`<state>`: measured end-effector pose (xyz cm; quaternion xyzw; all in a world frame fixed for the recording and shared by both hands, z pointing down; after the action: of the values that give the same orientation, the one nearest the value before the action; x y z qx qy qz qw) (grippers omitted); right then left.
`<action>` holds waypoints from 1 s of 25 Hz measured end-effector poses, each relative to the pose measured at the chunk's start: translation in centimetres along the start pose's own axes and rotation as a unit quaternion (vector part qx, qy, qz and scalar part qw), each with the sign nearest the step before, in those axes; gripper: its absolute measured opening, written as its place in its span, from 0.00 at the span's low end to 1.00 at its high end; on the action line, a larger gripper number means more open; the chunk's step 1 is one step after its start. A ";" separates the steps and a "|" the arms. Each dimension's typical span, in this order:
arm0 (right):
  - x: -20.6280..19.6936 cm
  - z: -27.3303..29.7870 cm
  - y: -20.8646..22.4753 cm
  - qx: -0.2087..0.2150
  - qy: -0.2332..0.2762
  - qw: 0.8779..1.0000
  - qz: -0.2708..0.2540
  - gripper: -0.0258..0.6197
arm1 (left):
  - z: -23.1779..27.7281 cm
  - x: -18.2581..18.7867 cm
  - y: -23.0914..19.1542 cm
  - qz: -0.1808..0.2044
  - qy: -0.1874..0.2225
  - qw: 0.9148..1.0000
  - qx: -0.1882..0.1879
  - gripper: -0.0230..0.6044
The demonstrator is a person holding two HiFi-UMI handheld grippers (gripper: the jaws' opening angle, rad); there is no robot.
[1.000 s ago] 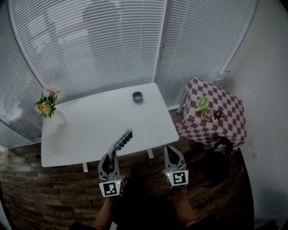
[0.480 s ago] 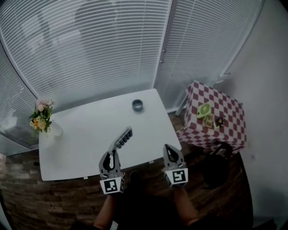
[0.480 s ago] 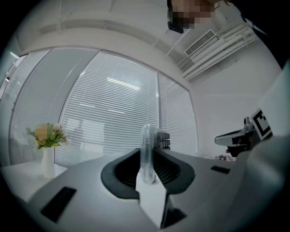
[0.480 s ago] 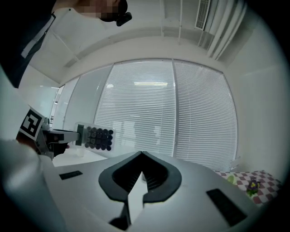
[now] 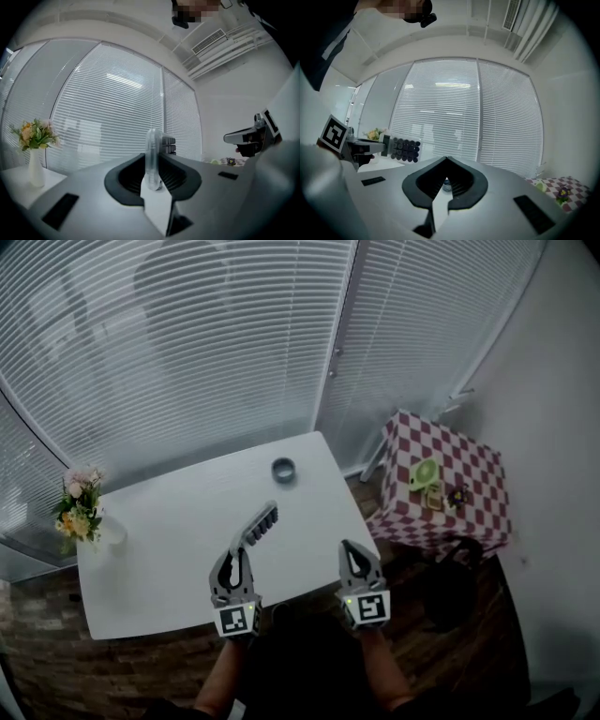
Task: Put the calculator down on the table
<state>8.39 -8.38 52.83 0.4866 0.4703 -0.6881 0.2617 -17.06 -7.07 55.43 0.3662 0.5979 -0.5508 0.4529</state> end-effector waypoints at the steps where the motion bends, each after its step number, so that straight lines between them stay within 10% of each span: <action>1: -0.1 0.1 0.0 -0.001 -0.001 1.000 0.003 0.05 | 0.3 -0.3 -0.1 0.001 -0.005 1.000 0.000 0.17; 16: -1.1 3.5 3.4 -0.006 0.004 1.000 0.025 0.05 | 7.0 -4.0 -0.2 0.012 -0.051 0.999 0.012 0.17; 25: -2.6 4.9 5.0 0.013 -0.008 1.000 0.018 0.05 | 9.7 -7.9 -2.6 -0.188 -0.113 0.974 0.065 0.17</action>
<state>11.46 -15.14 53.68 0.4929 0.4507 -0.6929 0.2715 -15.63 -16.56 63.93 0.2119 0.5639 -0.7013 0.3811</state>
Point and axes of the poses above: the fingertips, and each gripper's own axes: z forward along the fingers, y to its right, x out of its top, the point moved 3 cm from there along -z, backward along the fingers, and after that the axes turned 15 degrees about -z, right-handed, at the moved point
